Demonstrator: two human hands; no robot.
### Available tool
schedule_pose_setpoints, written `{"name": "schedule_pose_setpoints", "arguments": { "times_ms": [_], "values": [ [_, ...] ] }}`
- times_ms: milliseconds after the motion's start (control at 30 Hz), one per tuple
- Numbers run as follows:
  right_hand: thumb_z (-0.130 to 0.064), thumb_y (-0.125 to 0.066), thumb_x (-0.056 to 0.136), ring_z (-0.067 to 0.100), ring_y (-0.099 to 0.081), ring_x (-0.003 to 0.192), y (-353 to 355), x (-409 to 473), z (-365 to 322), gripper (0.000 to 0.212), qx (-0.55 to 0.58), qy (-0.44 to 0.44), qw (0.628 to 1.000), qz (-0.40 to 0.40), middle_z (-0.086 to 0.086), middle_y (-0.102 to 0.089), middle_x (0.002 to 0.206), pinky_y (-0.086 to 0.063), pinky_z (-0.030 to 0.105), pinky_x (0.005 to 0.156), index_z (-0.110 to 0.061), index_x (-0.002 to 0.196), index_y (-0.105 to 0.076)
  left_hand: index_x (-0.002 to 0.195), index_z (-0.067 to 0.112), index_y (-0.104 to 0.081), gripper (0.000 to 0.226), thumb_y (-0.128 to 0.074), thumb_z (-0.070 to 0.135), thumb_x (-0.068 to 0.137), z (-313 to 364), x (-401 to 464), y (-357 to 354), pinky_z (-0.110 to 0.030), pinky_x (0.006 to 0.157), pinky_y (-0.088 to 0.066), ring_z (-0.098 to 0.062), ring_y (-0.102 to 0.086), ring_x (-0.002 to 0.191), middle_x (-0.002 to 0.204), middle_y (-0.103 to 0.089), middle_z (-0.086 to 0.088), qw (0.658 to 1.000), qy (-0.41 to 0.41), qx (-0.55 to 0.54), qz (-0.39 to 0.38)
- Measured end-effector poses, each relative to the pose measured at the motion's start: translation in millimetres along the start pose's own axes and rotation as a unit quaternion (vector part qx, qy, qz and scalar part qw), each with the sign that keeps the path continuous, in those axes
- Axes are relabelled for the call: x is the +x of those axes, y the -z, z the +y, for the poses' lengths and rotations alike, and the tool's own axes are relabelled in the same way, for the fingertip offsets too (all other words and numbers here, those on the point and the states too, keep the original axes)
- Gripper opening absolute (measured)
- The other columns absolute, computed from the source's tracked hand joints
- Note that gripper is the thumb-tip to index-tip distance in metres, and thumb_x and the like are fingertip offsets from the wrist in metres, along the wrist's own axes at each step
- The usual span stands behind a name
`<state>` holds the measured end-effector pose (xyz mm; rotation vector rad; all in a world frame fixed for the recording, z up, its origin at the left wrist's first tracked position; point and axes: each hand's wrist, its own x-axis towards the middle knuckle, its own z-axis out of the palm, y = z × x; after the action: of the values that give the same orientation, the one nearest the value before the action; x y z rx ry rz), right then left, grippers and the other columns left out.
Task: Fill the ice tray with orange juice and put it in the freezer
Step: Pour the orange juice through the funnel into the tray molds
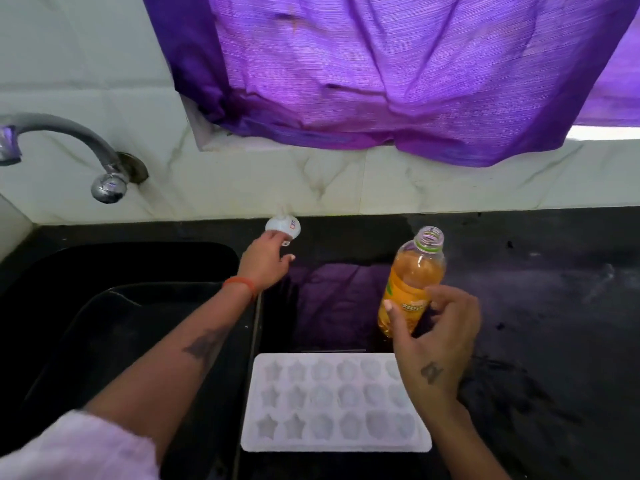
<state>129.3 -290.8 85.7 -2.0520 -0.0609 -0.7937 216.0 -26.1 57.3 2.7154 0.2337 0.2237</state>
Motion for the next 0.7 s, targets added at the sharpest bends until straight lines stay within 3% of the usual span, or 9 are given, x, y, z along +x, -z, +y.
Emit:
{"name": "schedule_pose_setpoints", "arguments": {
  "times_ms": [67,133,267,367,433,500,600,700],
  "values": [
    [-0.019,-0.086,0.058,0.023,-0.047,0.103,-8,1,10,0.066,0.015,-0.035,0.999,0.02,0.002,-0.045,0.11,-0.048,0.045,0.08,-0.007,0.111,-0.047,0.134,0.012,-0.046,0.052,-0.061,0.015,0.085,-6,24,-1,-0.047,0.098,-0.041,-0.035,-0.042,0.125,0.146,-0.036,-0.012,0.996,-0.025,0.086,-0.009],
    [-0.017,-0.087,0.056,0.027,-0.043,0.12,-16,3,22,0.088,0.027,-0.067,0.997,-0.012,0.012,-0.042,0.129,-0.044,0.053,0.093,-0.006,0.127,-0.038,0.141,0.014,-0.034,0.065,-0.062,0.014,0.083,-11,47,-3,-0.048,0.1,-0.037,-0.035,-0.028,0.136,0.156,-0.018,-0.011,0.975,-0.067,0.21,-0.034],
    [-0.023,-0.087,0.059,0.023,-0.038,0.132,-28,5,34,0.115,0.074,-0.105,0.987,-0.092,0.0,-0.028,0.148,-0.045,0.052,0.098,-0.033,0.144,-0.01,0.15,0.017,-0.009,0.078,-0.056,0.036,0.09,-13,88,-8,-0.056,0.113,-0.015,-0.033,0.001,0.146,0.16,0.005,-0.005,0.873,-0.149,0.455,-0.093],
    [-0.027,-0.085,0.059,0.015,-0.042,0.127,-35,5,34,0.118,0.059,-0.093,0.991,-0.081,-0.017,-0.025,0.14,-0.045,0.03,0.092,-0.049,0.14,-0.001,0.148,0.015,-0.017,0.064,-0.046,0.036,0.095,-7,105,-12,-0.056,0.114,-0.011,-0.031,-0.012,0.145,0.158,-0.016,-0.008,0.812,-0.168,0.545,-0.127],
    [-0.028,-0.085,0.06,0.006,-0.041,0.124,-40,6,36,0.115,0.061,-0.105,0.99,-0.068,-0.019,-0.026,0.138,-0.04,0.017,0.089,-0.046,0.141,-0.005,0.139,0.015,-0.038,0.048,-0.046,0.034,0.095,-2,109,-13,-0.053,0.113,-0.017,-0.028,-0.035,0.134,0.143,-0.044,-0.007,0.805,-0.163,0.556,-0.129],
    [-0.027,-0.085,0.06,-0.005,-0.037,0.12,-43,8,39,0.11,0.07,-0.12,0.989,-0.059,-0.019,-0.029,0.136,-0.034,0.001,0.087,-0.042,0.14,-0.012,0.123,0.019,-0.055,0.038,-0.052,0.039,0.091,1,110,-12,-0.047,0.111,-0.024,-0.023,-0.048,0.119,0.125,-0.059,-0.001,0.796,-0.163,0.568,-0.133],
    [-0.027,-0.086,0.059,-0.013,-0.038,0.109,-45,11,43,0.101,0.08,-0.134,0.987,-0.049,-0.023,-0.039,0.125,-0.031,-0.01,0.076,-0.042,0.135,-0.021,0.106,0.02,-0.063,0.027,-0.056,0.037,0.087,4,110,-7,-0.035,0.099,-0.034,-0.02,-0.057,0.106,0.112,-0.065,0.001,0.802,-0.159,0.559,-0.137],
    [-0.027,-0.087,0.058,-0.017,-0.038,0.102,-46,13,47,0.096,0.072,-0.133,0.988,-0.043,-0.038,-0.039,0.112,-0.031,-0.01,0.073,-0.041,0.131,-0.026,0.104,0.015,-0.064,0.032,-0.059,0.041,0.086,5,110,7,-0.029,0.083,-0.04,-0.025,-0.061,0.103,0.11,-0.065,-0.005,0.839,-0.146,0.502,-0.149]
  ]
}}
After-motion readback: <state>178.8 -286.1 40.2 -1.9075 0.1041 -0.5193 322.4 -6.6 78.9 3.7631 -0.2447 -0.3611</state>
